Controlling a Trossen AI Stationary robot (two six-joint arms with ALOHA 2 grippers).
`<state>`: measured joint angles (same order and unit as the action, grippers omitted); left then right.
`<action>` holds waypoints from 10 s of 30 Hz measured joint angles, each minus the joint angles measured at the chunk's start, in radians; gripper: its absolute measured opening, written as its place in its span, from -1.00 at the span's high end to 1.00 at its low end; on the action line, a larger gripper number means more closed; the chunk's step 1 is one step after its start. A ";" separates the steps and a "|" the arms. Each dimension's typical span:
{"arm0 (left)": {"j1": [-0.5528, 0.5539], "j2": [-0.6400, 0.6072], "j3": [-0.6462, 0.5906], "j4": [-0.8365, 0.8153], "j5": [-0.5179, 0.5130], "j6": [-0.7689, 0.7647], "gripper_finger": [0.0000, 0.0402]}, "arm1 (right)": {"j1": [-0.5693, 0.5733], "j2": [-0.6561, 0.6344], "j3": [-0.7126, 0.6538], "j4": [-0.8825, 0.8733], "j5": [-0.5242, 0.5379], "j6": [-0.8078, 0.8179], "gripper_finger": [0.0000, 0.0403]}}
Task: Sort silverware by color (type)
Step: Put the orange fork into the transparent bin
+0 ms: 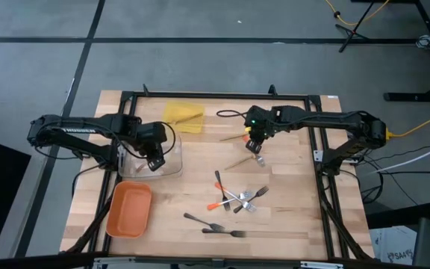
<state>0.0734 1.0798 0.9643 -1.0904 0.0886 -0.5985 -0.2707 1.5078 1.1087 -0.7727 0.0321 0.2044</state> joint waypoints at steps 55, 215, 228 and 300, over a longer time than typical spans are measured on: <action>0.000 0.000 0.008 0.033 -0.106 0.031 0.83 | 0.038 0.107 -0.359 0.499 0.030 0.198 0.60; 0.026 0.340 0.008 0.915 -0.043 0.496 0.49 | 0.101 0.113 0.024 0.555 -0.406 -0.266 1.00; 0.026 0.340 0.008 0.916 -0.043 0.496 0.79 | 0.101 0.113 0.024 0.555 -0.407 -0.266 1.00; -0.145 -0.263 0.008 0.198 -0.273 0.165 1.00 | 0.015 -0.055 0.024 0.522 -0.252 -0.263 0.50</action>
<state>-0.0713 0.8170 0.9718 -0.8929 -0.1845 -0.4338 -0.2558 1.4525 1.1328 -0.2507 -0.2195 -0.0582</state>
